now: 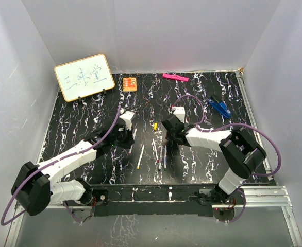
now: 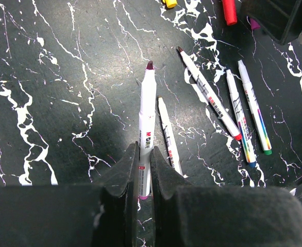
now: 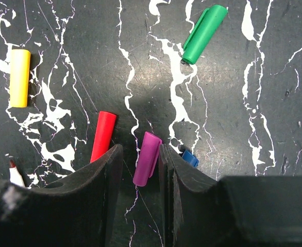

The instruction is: Insert the pens into the pen caps

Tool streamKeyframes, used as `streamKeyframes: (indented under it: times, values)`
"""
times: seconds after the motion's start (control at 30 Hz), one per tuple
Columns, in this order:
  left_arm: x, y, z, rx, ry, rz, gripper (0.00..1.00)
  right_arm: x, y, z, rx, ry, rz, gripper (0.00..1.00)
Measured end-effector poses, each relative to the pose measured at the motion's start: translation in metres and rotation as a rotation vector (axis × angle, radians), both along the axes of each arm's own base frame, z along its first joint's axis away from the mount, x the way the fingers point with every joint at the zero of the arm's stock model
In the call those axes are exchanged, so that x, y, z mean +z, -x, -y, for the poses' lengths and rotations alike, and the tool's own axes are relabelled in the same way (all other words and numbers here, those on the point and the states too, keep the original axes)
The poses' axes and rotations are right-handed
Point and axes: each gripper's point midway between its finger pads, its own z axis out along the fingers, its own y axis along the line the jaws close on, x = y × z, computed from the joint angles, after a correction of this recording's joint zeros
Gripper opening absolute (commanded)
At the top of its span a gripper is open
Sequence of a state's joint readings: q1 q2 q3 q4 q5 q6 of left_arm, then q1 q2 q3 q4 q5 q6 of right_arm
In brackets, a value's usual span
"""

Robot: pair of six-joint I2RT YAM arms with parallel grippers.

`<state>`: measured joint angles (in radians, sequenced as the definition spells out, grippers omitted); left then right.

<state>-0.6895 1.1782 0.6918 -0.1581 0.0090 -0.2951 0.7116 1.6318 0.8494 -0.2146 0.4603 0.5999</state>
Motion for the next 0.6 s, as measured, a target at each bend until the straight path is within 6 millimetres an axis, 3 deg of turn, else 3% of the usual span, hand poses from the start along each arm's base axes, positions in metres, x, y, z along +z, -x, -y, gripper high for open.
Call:
streamKeyframes:
  times: [0.6]
  values:
    - [-0.0003,0.0001,-0.0002,0.001,-0.001,-0.001,0.00,-0.0082,0.0009,0.0068,-0.078,0.000,-0.010,0.30]
